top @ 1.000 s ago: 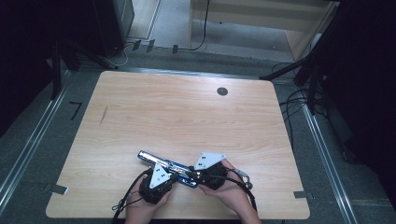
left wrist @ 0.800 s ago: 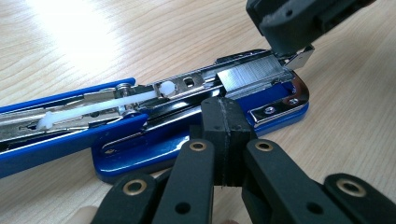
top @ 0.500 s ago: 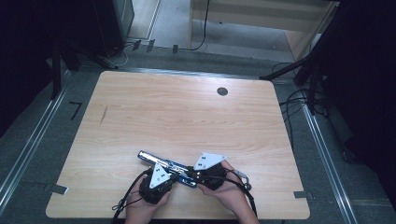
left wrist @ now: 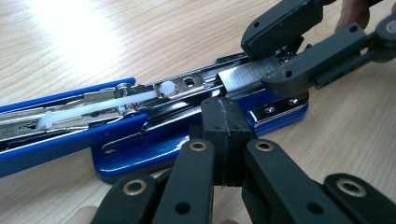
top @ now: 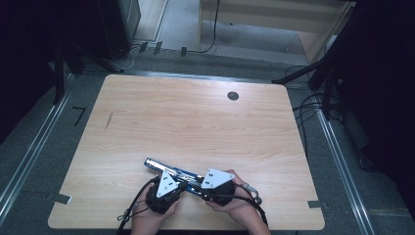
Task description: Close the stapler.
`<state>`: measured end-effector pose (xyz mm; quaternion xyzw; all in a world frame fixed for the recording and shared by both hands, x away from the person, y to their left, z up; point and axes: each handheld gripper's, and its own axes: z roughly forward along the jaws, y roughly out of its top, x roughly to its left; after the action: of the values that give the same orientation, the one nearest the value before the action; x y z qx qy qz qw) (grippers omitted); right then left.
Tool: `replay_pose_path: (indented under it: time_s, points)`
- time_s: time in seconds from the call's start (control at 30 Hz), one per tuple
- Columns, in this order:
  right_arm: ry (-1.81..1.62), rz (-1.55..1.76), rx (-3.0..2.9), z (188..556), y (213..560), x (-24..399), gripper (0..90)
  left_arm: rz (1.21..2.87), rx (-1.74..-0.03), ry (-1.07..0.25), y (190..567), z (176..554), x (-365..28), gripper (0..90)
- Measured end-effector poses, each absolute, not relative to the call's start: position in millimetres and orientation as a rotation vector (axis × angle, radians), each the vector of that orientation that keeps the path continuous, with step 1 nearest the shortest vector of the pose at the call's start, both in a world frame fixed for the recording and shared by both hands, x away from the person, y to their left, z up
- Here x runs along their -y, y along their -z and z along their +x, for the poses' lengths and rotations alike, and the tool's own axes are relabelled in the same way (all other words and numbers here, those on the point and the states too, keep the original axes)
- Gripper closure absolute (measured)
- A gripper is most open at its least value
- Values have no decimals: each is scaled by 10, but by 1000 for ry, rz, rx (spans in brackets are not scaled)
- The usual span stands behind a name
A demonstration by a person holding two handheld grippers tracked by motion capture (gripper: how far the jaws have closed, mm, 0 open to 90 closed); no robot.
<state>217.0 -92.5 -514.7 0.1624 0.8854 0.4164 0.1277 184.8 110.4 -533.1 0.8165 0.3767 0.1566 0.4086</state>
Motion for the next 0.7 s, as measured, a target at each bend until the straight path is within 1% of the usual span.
replay_pose_path:
  time_s: [0.1, 0.13, 0.4, 0.6, 0.7]
  points:
    - [-1207, 462, -2565, 2170, 5150, 921, 743, 2057, -949, -394, 5331, 1848, -1104, 900]
    - [-1204, 481, -2557, 2172, 5149, 923, 793, 2057, -949, -394, 5331, 1848, -1104, 900]
    - [-1268, 545, -2564, 2220, 5112, 961, 797, 2057, -949, -394, 5331, 1848, -1104, 900]
    - [-1289, 566, -2567, 2232, 4994, 977, 797, 2057, -949, -395, 5331, 1848, -1104, 900]
    - [-1244, 563, -2584, 2245, 4929, 947, 797, 2058, -949, -396, 5331, 1847, -1103, 900]
